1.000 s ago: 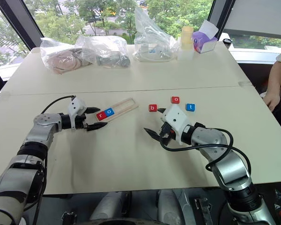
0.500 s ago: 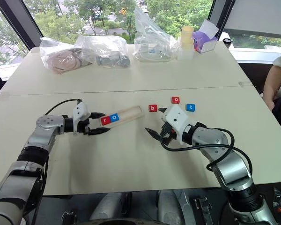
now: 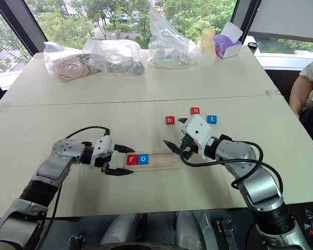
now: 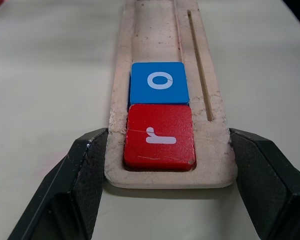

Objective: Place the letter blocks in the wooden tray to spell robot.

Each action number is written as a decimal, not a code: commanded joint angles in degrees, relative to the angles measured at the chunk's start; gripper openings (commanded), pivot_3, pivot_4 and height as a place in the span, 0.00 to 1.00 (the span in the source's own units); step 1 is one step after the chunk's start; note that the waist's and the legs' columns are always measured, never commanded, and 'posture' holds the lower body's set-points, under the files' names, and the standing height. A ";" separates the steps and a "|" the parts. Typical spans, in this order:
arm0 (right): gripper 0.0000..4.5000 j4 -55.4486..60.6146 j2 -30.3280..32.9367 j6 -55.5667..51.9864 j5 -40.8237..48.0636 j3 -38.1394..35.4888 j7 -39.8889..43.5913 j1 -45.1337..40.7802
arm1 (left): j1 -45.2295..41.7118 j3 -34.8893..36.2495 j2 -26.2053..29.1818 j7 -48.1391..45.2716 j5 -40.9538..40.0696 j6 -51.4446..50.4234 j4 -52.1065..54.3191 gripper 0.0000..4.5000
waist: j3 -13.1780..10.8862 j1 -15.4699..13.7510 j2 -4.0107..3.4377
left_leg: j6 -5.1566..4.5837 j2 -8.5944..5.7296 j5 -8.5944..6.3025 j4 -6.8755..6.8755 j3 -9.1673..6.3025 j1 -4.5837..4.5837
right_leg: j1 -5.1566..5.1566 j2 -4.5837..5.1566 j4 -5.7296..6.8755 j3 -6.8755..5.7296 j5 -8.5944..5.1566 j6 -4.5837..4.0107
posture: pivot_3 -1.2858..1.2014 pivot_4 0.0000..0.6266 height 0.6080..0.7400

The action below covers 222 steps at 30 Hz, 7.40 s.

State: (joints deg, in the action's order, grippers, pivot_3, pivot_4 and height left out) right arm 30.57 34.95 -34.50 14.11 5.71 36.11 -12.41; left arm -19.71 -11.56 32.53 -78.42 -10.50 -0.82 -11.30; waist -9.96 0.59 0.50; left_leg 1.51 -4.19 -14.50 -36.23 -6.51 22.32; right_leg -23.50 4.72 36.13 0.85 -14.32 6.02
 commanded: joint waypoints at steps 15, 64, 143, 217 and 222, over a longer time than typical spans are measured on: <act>1.00 -1.97 -2.05 0.48 -1.53 0.51 -1.89 -3.46 | 4.88 -1.26 2.94 2.37 2.10 1.41 -2.12 0.99 | 0.04 0.06 -0.05 | 0.00 0.03 0.00 -0.01 0.01 -0.07 | 0.06 -0.01 0.00 0.00 0.00 -0.01 | 0.52 0.24 1.00; 0.26 -32.05 -32.87 -15.01 -13.26 0.32 -32.69 -20.31 | 7.86 15.59 12.38 14.28 -22.72 -23.25 28.61 1.00 | 0.03 1.75 -0.16 | 0.21 0.13 0.13 0.22 0.11 0.07 | -0.57 -0.27 0.35 0.24 0.18 -0.31 | 0.52 0.24 1.00; 0.25 -11.05 8.87 10.65 -0.29 6.61 31.27 -8.27 | 6.76 10.56 12.96 6.10 -19.80 -19.18 28.59 1.00 | -0.22 -0.01 -0.03 | 0.04 0.11 0.03 0.00 0.09 0.04 | -0.07 0.01 -0.05 0.11 0.02 -0.14 | 0.52 0.24 1.00; 0.99 -43.48 -24.64 -14.51 -11.38 -12.34 -27.78 -28.72 | 9.41 8.01 10.64 9.04 -16.27 -16.50 31.19 1.00 | -0.21 0.54 -0.07 | 0.16 0.07 0.11 0.19 0.30 0.11 | -0.56 -0.17 0.32 0.36 0.12 -0.22 | 0.52 0.24 1.00; 0.99 -46.65 -25.67 -14.05 -11.03 -12.96 -29.59 -29.90 | 9.40 8.13 10.49 9.44 -16.10 -16.47 31.25 1.00 | -0.20 0.59 -0.08 | 0.15 0.07 0.11 0.12 0.31 0.10 | -0.55 -0.19 0.33 0.36 0.13 -0.23 | 0.52 0.24 1.00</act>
State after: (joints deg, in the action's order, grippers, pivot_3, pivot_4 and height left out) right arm -15.51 9.89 -48.93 2.38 -6.17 7.22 -41.05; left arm -9.79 -3.78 43.12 -69.30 -26.63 -18.25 19.10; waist -10.16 1.18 0.42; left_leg 1.67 -4.11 -14.38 -36.11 -6.20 22.43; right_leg -24.04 4.53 36.47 1.21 -14.20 5.79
